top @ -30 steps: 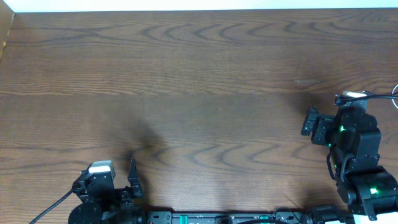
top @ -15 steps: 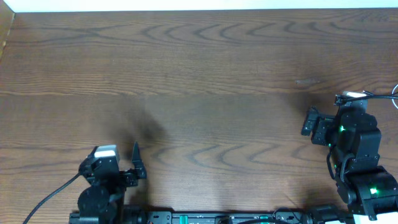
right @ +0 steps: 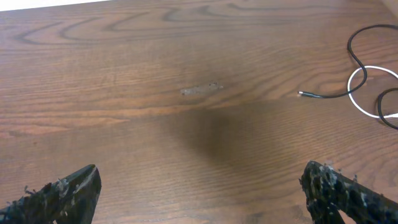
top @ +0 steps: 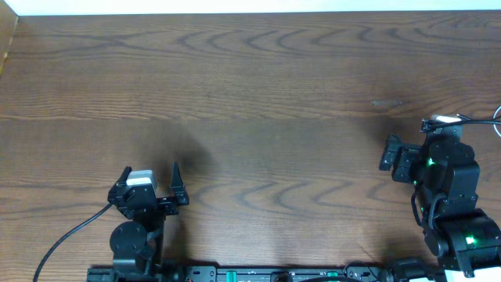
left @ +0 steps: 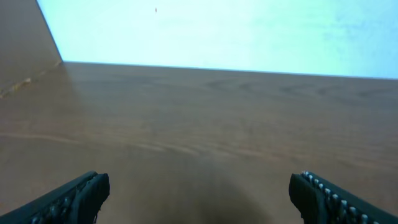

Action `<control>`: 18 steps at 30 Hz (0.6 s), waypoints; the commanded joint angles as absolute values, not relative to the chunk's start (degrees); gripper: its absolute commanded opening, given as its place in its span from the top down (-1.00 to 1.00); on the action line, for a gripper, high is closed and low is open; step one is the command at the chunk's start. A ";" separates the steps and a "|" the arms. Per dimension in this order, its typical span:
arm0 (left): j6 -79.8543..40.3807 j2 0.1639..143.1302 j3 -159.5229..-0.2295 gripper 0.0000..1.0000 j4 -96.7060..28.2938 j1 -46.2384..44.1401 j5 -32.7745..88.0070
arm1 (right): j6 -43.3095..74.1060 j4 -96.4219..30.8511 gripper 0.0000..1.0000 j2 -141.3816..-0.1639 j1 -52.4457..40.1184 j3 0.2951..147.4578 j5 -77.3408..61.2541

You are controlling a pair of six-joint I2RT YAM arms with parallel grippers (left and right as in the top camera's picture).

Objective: Untangle cables

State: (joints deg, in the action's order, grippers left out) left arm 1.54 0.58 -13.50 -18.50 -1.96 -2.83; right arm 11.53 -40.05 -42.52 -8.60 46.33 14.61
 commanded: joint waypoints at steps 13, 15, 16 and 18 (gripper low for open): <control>1.69 0.08 -3.27 -0.96 -4.36 -1.72 -2.09 | 12.16 -40.12 -0.99 -42.41 -9.37 46.02 14.66; 1.67 0.08 -2.26 -0.96 -4.10 -1.72 -2.04 | 12.16 -40.12 -0.99 -42.41 -9.37 46.02 14.66; 1.67 0.08 -1.54 -0.96 -4.08 -1.72 -2.02 | 12.16 -40.12 -0.99 -42.41 -9.37 46.02 14.66; 1.65 0.08 -0.12 -0.96 -3.84 -1.74 -1.80 | 12.16 -40.12 -0.99 -42.41 -9.37 46.02 14.66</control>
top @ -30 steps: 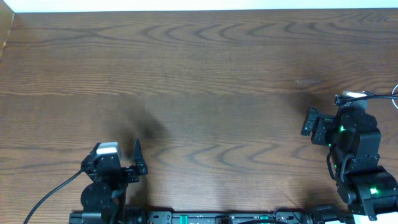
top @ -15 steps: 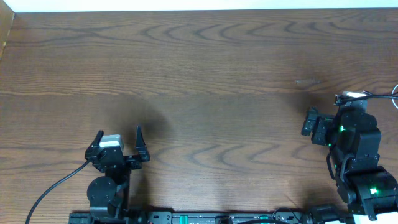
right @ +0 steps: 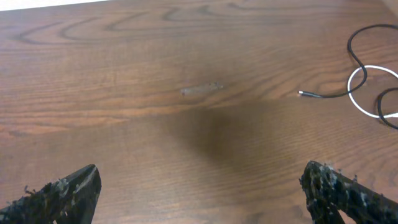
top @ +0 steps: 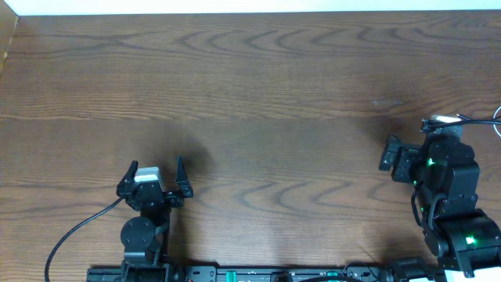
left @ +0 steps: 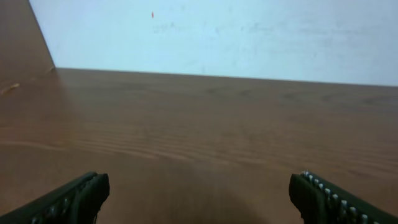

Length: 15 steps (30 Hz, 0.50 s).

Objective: Untangle cables

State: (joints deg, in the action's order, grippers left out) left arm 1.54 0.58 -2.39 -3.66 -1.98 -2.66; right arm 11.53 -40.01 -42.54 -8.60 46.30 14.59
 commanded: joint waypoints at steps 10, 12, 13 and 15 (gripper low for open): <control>1.69 0.05 -0.21 -0.96 -3.75 -0.84 -2.11 | 12.16 -40.12 -0.99 -42.44 -9.37 46.02 14.66; 1.69 0.05 -0.21 -0.96 -3.75 -0.08 -2.11 | 12.16 -40.12 -0.99 -42.44 -9.37 46.02 14.66; 1.72 0.05 -0.21 -0.96 -3.75 0.43 -2.11 | 12.16 -40.12 -0.98 -42.44 -9.37 46.02 14.66; 1.72 0.05 -0.21 -0.96 -3.75 0.91 -2.09 | 12.16 -40.12 -0.98 -42.50 -9.37 46.02 14.66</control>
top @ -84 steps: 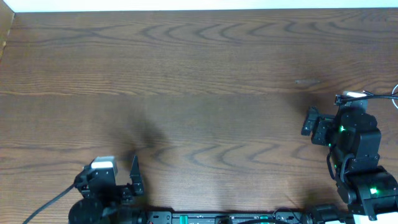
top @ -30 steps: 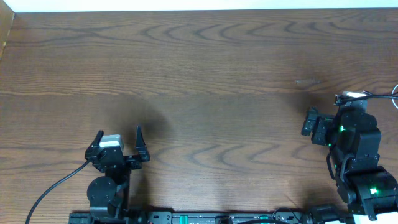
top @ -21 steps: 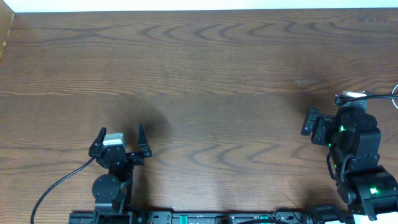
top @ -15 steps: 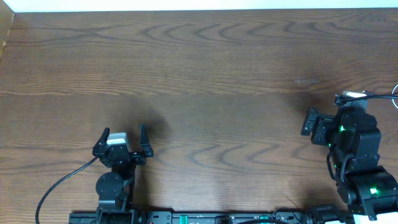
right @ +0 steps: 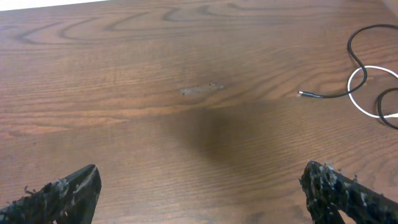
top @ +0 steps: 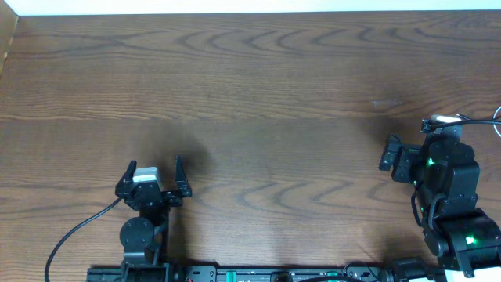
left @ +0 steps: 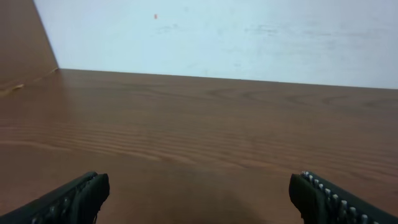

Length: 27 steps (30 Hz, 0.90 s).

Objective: Untangle cables

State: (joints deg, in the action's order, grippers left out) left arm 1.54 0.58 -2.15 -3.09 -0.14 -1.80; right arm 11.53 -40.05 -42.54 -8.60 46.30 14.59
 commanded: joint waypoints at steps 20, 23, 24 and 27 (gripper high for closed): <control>2.13 0.05 -0.21 -0.96 -3.53 1.69 3.86 | 12.16 -40.12 -0.98 -42.50 -9.37 46.02 14.66; 2.15 0.05 -0.21 -0.96 -3.55 1.52 3.88 | 12.16 -40.12 -0.99 -42.50 -9.37 46.02 14.66; 2.15 0.05 -0.21 -0.96 -3.53 1.45 3.88 | 12.16 -40.12 -0.99 -42.50 -9.37 46.02 14.66; 3.22 0.05 -0.21 -0.96 -3.55 -0.34 3.42 | 12.16 -40.12 -0.99 -42.54 -9.37 46.02 14.66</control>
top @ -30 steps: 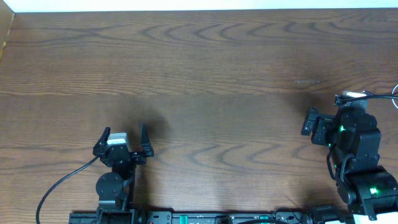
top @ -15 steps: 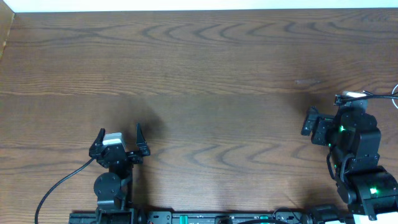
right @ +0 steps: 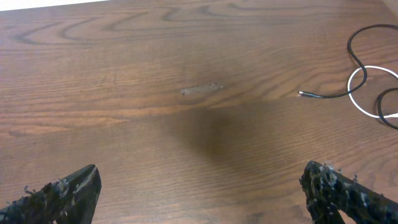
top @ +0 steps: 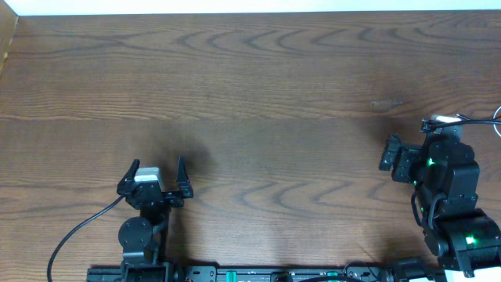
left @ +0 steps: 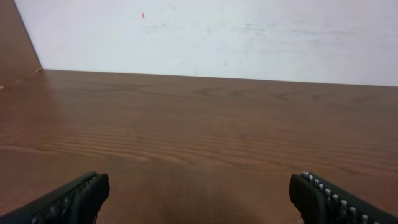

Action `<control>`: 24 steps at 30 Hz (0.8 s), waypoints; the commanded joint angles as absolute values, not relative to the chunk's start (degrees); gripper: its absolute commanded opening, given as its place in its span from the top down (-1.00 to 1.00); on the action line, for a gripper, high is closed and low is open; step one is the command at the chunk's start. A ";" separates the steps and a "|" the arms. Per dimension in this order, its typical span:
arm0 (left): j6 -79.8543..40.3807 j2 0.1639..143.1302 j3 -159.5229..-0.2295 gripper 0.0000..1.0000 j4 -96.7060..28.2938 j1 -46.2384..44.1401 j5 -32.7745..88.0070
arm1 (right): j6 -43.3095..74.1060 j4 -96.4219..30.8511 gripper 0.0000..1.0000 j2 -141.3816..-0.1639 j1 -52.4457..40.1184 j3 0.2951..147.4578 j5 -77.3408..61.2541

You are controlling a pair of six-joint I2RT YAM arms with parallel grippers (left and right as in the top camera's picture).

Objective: Untangle cables

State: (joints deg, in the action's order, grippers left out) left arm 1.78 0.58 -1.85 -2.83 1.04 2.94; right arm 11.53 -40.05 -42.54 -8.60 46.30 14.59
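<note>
A thin black cable (right: 356,55) curls at the right edge of the right wrist view, its plug end (right: 303,94) lying on the table. A white cable loop (right: 368,93) lies tangled with it. Both are barely visible in the overhead view, at the far right edge. My right gripper (right: 202,196) is open over bare wood, well short and left of the cables. My left gripper (top: 155,168) is open near the front left, far from them, with nothing between its fingers (left: 68,199).
The wooden table (top: 250,78) has a small scuff mark (right: 202,89) ahead of the right gripper. A pale wall (left: 205,34) runs behind the far edge. The left arm's own black lead (top: 78,231) trails off the front left.
The left wrist view has swung slightly to the right, so the wall corner now sits nearer the left edge. The right arm and the cables have not moved.
At first the left gripper was open, reaching a little further out and angled down at the table. Then it stood closer to its base and more level, showing more wall. It has since only turned slightly. The right gripper stayed open and still.
</note>
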 commanded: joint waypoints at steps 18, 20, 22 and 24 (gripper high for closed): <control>2.76 0.23 -0.23 -0.96 -3.70 -0.95 3.46 | 12.16 -40.12 -0.99 -42.65 -9.37 46.02 14.63; 2.76 0.23 -0.23 -0.96 -3.70 -0.95 3.46 | 12.16 -40.12 -0.99 -42.65 -9.37 46.02 14.66; 2.76 0.23 -0.23 -0.96 -3.70 -0.95 3.44 | 12.16 -40.12 -0.99 -42.65 -9.37 46.02 14.66; 2.76 0.23 -0.23 -0.96 -3.70 -0.95 3.44 | 12.16 -40.12 -0.99 -42.65 -9.37 46.02 14.66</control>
